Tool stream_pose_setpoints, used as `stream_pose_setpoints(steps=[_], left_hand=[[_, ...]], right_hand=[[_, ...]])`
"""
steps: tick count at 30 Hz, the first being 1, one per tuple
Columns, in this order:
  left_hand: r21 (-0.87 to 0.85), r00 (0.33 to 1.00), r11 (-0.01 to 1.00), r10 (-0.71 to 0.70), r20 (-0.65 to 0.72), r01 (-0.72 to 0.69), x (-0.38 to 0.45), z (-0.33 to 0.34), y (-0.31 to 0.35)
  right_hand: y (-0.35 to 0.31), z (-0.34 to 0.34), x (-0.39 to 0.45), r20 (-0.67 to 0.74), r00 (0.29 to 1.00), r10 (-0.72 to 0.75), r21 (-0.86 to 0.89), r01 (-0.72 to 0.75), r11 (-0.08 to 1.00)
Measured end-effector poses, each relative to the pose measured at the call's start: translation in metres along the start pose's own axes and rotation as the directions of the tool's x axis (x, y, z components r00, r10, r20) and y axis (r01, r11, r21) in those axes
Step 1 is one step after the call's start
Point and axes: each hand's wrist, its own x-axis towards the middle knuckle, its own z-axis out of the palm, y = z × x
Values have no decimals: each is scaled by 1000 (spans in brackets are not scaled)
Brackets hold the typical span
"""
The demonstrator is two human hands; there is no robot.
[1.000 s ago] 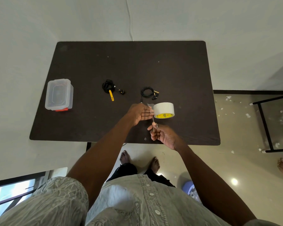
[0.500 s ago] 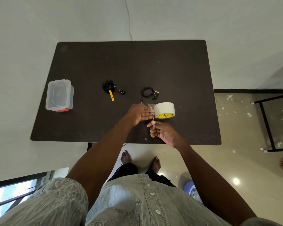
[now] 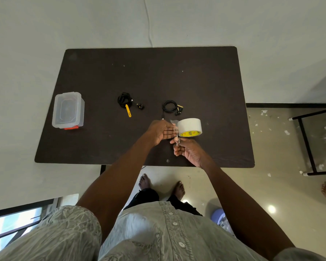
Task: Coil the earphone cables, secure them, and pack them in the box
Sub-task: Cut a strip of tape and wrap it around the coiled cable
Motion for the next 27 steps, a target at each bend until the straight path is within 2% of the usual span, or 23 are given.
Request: stream_pose_setpoints(steps=[27], left_hand=[[51, 1000, 999, 8, 2, -8, -1, 1, -1]], right_hand=[[-3, 2, 1, -12, 999, -31, 13, 31, 999]])
